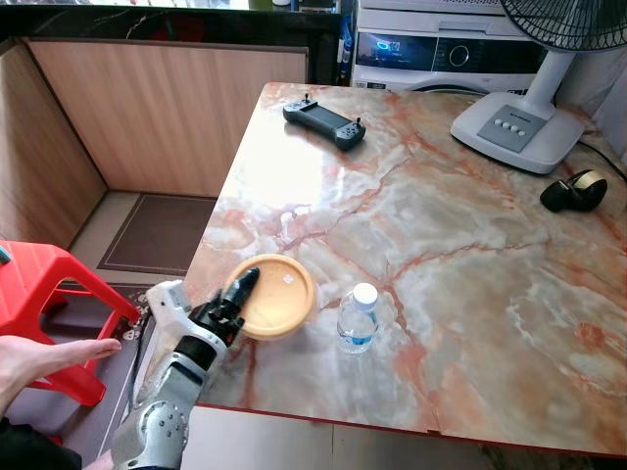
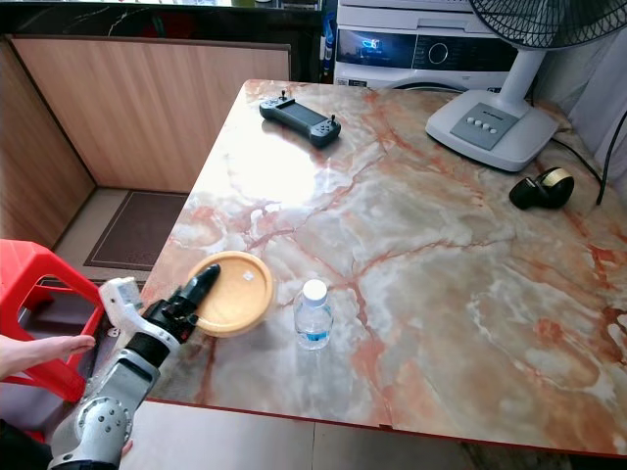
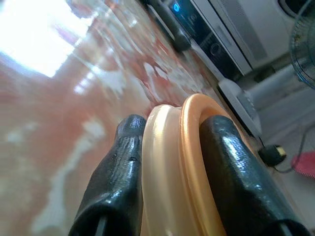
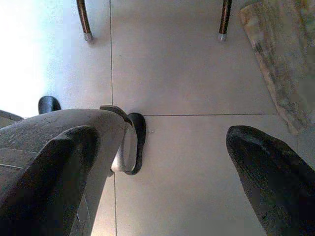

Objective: Restocking fridge

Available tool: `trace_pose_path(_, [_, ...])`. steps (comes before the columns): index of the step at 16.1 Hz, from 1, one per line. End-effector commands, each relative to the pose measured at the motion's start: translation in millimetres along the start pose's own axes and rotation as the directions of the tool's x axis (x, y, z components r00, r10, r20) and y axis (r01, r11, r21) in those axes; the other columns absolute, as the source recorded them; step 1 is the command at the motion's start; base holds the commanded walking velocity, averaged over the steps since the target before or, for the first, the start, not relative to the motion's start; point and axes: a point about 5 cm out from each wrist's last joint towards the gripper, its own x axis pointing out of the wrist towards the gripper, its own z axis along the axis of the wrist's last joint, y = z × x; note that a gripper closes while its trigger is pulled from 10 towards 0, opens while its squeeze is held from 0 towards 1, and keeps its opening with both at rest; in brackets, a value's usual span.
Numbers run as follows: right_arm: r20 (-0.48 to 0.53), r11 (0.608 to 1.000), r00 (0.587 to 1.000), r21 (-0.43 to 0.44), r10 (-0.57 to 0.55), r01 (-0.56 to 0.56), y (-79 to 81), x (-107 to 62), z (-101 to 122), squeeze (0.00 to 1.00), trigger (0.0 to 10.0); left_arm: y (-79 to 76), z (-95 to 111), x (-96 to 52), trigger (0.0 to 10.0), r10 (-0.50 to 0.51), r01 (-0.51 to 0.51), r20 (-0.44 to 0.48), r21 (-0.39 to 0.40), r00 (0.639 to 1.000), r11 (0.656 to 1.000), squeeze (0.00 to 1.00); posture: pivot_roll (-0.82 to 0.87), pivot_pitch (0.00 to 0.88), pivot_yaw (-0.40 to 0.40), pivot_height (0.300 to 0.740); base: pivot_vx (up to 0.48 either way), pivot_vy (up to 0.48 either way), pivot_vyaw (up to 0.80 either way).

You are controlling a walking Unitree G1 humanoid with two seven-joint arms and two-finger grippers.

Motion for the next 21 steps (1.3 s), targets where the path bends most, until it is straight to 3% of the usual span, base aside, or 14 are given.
trace_pose_path(1, [-0.016, 1.000, 1.000, -0.007, -0.007, 0.007, -4.0, -2.9, -4.3, 0.00, 10.0, -1.4, 10.6, -4.5, 0.0, 0.006, -0.006, 0.043, -0.012, 0.999, 1.000, 0.00, 0.09, 0.128, -0.074, 0.740, 0.000, 0.000, 0.00])
trace_pose_path(3, [-0.016, 1.000, 1.000, -0.007, -0.005, 0.005, -3.7, -2.9, -4.4, 0.00, 10.0, -7.4, 27.0, -5.0, 0.0, -0.009, 0.009, 0.101, -0.005, 0.995, 1.000, 0.00, 0.09, 0.127, -0.073, 0.740, 0.000, 0.000, 0.00])
trace_pose_path(4, [-0.016, 1.000, 1.000, -0.008, -0.004, 0.003, -3.6, -2.9, -4.5, 0.00, 10.0, -17.6, 41.5, -5.4, 0.0, -0.032, 0.029, 0.144, 0.024, 0.989, 0.999, 0.00, 0.10, 0.126, -0.071, 0.740, 0.000, 0.000, 0.00])
trace_pose_path(7, [-0.017, 1.000, 1.000, -0.008, -0.005, 0.004, -3.6, -2.9, -4.7, 0.00, 10.0, -36.8, 55.7, -5.2, 0.0, -0.086, 0.068, 0.147, 0.125, 0.985, 0.990, 0.00, 0.10, 0.116, -0.066, 0.740, 0.000, 0.000, 0.00])
trace_pose_path(8, [-0.013, 1.000, 1.000, -0.007, -0.009, 0.009, -3.6, -2.9, -4.5, 0.00, 10.0, -45.6, 61.1, -4.6, 10.0, -0.104, 0.075, 0.135, 0.205, 0.985, 0.976, 0.00, 0.10, 0.113, -0.063, 0.740, 0.000, 0.000, 0.00])
trace_pose_path(10, [-0.012, 1.000, 1.000, -0.004, -0.014, 0.014, -2.5, -2.7, -5.4, 0.00, 10.0, -54.8, 67.4, -3.9, 10.0, -0.109, 0.068, 0.140, 0.270, 0.984, 0.960, 0.00, 0.11, 0.095, -0.048, 0.740, 0.000, 0.000, 0.00])
trace_pose_path(11, [-0.006, 1.000, 1.000, 0.009, -0.021, 0.021, -1.2, -2.5, -6.2, 0.00, 10.0, -60.7, 69.0, -1.4, 10.0, -0.114, 0.062, 0.129, 0.355, 0.985, 0.933, 0.00, 0.12, 0.086, -0.040, 0.740, 0.000, 0.000, 0.00])
trace_pose_path(15, [0.013, 0.999, 1.000, 0.036, -0.015, 0.015, 7.6, -0.6, -8.0, 0.00, 10.0, -67.4, 63.0, 2.1, 10.0, -0.131, 0.082, 0.094, 0.404, 0.987, 0.911, 0.00, 0.10, 0.060, -0.003, 0.740, 0.000, 0.000, 0.00])
trace_pose_path(17, [0.051, 0.996, 0.998, 0.087, -0.035, 0.030, 11.2, -0.3, -7.9, 0.00, 10.0, -72.6, 58.4, 4.7, 10.0, -0.137, 0.089, 0.065, 0.484, 0.988, 0.871, 0.00, 0.10, 0.054, 0.008, 0.740, 0.000, 0.000, 0.00])
trace_pose_path(21, [0.045, 0.996, 0.998, 0.083, -0.037, 0.033, 10.0, -1.4, -9.9, 0.00, 10.0, -73.6, 57.3, 3.4, 10.0, -0.124, 0.068, 0.082, 0.497, 0.989, 0.865, 0.00, 0.11, 0.047, 0.004, 0.740, 0.000, 0.000, 0.00])
